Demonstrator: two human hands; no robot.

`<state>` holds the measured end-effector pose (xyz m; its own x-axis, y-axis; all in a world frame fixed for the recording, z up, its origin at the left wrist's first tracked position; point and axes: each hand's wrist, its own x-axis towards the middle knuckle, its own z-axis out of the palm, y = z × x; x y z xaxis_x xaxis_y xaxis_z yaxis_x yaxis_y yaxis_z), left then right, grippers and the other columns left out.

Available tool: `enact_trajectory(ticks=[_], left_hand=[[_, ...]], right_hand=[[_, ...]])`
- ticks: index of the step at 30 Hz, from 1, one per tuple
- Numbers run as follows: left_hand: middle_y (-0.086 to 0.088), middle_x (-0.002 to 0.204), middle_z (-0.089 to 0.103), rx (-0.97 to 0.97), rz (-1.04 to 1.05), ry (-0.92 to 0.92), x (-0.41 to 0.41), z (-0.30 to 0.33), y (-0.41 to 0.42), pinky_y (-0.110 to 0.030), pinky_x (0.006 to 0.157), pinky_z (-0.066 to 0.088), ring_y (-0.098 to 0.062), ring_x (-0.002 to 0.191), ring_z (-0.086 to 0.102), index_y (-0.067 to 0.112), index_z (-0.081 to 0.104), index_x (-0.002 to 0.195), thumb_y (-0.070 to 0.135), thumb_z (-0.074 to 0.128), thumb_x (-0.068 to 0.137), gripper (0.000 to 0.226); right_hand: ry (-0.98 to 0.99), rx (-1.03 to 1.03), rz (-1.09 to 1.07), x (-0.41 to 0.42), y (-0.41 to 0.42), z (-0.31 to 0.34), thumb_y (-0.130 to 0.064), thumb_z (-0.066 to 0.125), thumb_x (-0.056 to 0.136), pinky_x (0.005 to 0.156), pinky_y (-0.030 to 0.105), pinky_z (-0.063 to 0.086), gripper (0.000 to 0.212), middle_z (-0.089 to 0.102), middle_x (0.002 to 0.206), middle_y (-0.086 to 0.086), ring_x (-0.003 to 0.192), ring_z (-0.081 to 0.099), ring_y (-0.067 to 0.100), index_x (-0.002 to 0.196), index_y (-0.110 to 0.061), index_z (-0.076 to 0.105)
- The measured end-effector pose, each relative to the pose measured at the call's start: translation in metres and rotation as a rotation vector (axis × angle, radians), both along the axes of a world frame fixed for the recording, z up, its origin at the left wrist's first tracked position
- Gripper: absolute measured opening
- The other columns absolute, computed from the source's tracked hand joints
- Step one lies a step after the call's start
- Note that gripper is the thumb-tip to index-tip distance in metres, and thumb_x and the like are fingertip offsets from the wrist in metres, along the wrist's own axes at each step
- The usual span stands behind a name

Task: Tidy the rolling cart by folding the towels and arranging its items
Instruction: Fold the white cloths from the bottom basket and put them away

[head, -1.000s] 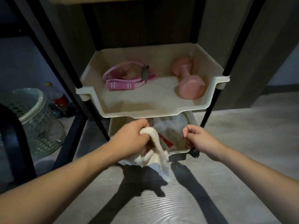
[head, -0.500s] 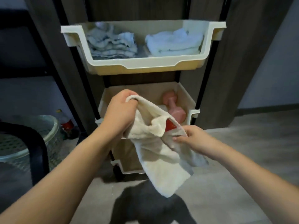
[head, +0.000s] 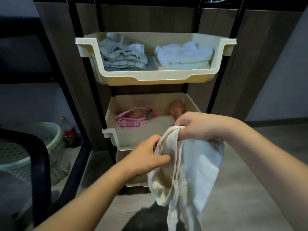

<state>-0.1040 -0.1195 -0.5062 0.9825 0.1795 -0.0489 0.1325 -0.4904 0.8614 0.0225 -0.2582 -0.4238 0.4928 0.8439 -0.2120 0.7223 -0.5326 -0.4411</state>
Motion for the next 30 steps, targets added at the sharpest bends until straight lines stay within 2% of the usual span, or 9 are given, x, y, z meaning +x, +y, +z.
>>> enact_trajectory(ticks=[3,5,8,10,15,19,23,26,30], left_hand=[[0.006,0.118,0.055,-0.131,-0.017,-0.074,-0.001,0.005,-0.009,-0.032,0.089,0.055,-0.006,0.102,0.061,0.035,0.030,0.119,0.037,0.076,0.075,0.064],[0.007,0.112,0.054,-0.054,-0.028,-0.055,-0.001,0.009,-0.020,-0.027,0.078,0.055,-0.007,0.095,0.061,0.033,0.025,0.113,0.046,0.078,0.073,0.068],[0.009,0.091,0.050,0.165,0.072,-0.209,0.010,0.002,-0.029,-0.033,0.064,0.047,-0.007,0.073,0.050,0.031,0.036,0.091,0.033,0.066,0.081,0.032],[0.007,0.086,0.050,0.110,0.127,-0.303,0.019,-0.001,-0.030,-0.034,0.066,0.043,-0.010,0.069,0.047,0.028,0.044,0.082,0.020,0.058,0.086,0.017],[0.015,0.093,0.058,-0.175,0.026,-0.308,0.029,0.001,-0.021,-0.031,0.075,0.048,-0.010,0.082,0.055,0.034,0.056,0.095,0.027,0.057,0.094,0.008],[0.013,0.089,0.060,-0.038,0.117,-0.346,0.036,-0.004,-0.017,-0.027,0.074,0.042,-0.005,0.084,0.056,0.033,0.057,0.090,0.025,0.054,0.096,0.010],[0.008,0.086,0.063,-0.058,0.249,-0.400,0.039,0.014,-0.001,-0.034,0.071,0.050,-0.009,0.080,0.059,0.028,0.058,0.087,0.026,0.056,0.096,0.010],[0.006,0.084,0.064,-0.053,0.286,-0.425,0.037,0.027,0.009,-0.034,0.066,0.051,-0.011,0.076,0.061,0.025,0.062,0.087,0.028,0.058,0.095,0.008],[0.006,0.084,0.067,-0.058,0.266,-0.427,0.028,0.035,0.022,-0.038,0.068,0.054,-0.014,0.079,0.064,0.025,0.065,0.087,0.031,0.062,0.092,0.008]], right_hand=[[0.035,0.010,-0.048,0.009,-0.005,0.002,-0.034,0.062,0.085,0.063,0.037,0.040,0.027,0.057,0.071,0.004,0.066,0.050,0.018,0.080,-0.008,0.067],[0.086,0.040,-0.077,0.015,-0.007,0.004,-0.037,0.062,0.083,0.064,0.038,0.040,0.030,0.056,0.071,0.005,0.067,0.049,0.019,0.081,-0.007,0.067],[0.083,0.058,-0.096,0.023,-0.007,0.009,-0.040,0.061,0.076,0.064,0.040,0.041,0.035,0.055,0.070,0.004,0.066,0.049,0.019,0.083,-0.006,0.066],[0.065,0.055,-0.083,0.026,-0.009,0.013,-0.041,0.060,0.073,0.064,0.041,0.040,0.036,0.055,0.070,0.003,0.066,0.048,0.018,0.083,-0.007,0.066],[0.114,0.084,-0.091,0.037,-0.021,0.028,-0.042,0.061,0.069,0.077,0.051,0.052,0.034,0.068,0.080,0.011,0.072,0.058,0.017,0.084,-0.013,0.069],[0.159,0.048,-0.086,0.044,-0.022,0.024,-0.044,0.069,0.071,0.076,0.048,0.054,0.035,0.071,0.086,0.009,0.075,0.062,0.016,0.089,-0.014,0.069],[0.241,0.004,-0.142,0.055,-0.032,0.022,-0.032,0.077,0.074,0.085,0.042,0.054,0.034,0.069,0.104,0.005,0.095,0.066,0.022,0.103,-0.023,0.061],[0.285,0.086,-0.208,0.062,-0.042,0.014,-0.023,0.075,0.077,0.079,0.039,0.049,0.031,0.066,0.098,0.007,0.088,0.060,0.022,0.102,-0.024,0.057],[0.504,0.401,-0.275,0.057,-0.050,0.008,0.001,0.065,0.086,0.064,0.034,0.046,0.027,0.062,0.074,0.006,0.070,0.057,0.017,0.103,-0.015,0.053]])
